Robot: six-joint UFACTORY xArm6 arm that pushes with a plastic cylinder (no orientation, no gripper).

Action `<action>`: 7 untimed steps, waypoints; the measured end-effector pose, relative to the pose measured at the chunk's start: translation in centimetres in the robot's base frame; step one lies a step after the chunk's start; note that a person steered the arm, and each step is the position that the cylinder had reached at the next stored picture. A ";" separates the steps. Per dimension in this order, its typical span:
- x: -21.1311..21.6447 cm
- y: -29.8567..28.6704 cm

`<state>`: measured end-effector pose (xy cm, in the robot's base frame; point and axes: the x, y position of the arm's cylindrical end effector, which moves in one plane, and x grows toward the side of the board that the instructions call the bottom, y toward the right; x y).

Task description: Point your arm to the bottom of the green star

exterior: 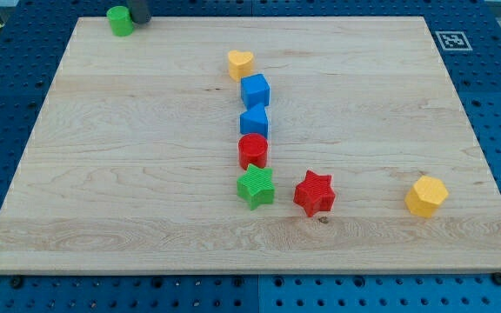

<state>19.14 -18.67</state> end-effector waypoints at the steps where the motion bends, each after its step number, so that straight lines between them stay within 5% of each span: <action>1: 0.1 5.9; 5: 13.9 8.3; 7: 13.9 8.3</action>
<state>33.06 -10.36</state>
